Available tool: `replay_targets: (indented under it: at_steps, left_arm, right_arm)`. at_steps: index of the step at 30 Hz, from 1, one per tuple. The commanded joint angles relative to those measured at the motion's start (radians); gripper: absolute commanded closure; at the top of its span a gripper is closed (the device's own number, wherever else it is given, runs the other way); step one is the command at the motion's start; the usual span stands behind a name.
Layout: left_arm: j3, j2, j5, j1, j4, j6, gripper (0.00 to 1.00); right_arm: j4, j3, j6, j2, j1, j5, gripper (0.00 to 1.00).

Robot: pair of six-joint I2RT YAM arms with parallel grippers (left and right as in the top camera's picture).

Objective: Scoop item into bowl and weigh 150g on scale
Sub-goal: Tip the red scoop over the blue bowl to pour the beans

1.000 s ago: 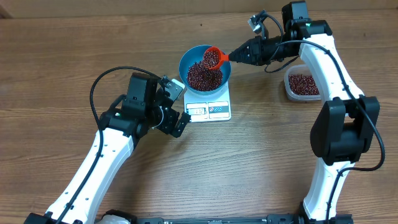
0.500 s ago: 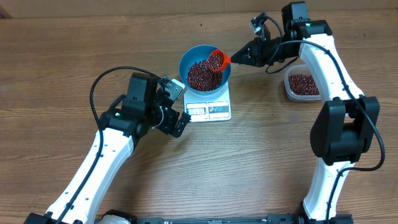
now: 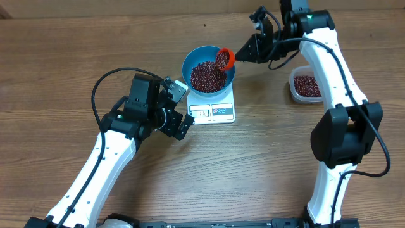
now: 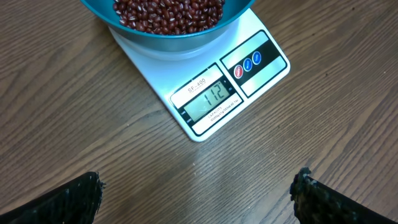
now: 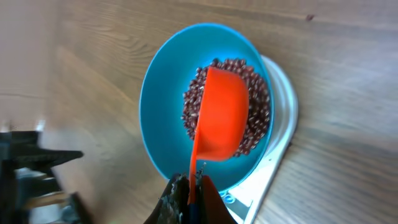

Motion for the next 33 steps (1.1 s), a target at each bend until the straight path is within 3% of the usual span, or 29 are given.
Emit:
replay_targets:
  at_steps: [1, 17, 26, 33]
  left_arm:
    - [-0.002, 0.007, 0.002, 0.000, 0.001, -0.010, 0.01]
    - [-0.002, 0.007, 0.002, 0.000, 0.001, -0.010, 0.01]
    - [-0.002, 0.007, 0.002, 0.000, 0.001, -0.010, 0.00]
    - [-0.002, 0.007, 0.002, 0.000, 0.001, -0.010, 0.00]
  right_arm:
    - [-0.010, 0.059, -0.023, -0.003, 0.028, 0.120, 0.96]
    - [-0.040, 0.150, -0.103, -0.007, 0.191, 0.521, 0.96]
    - [-0.083, 0.180, -0.230, -0.009, 0.282, 0.740, 0.96]
    - [-0.087, 0.180, -0.230, -0.009, 0.322, 0.773, 0.96]
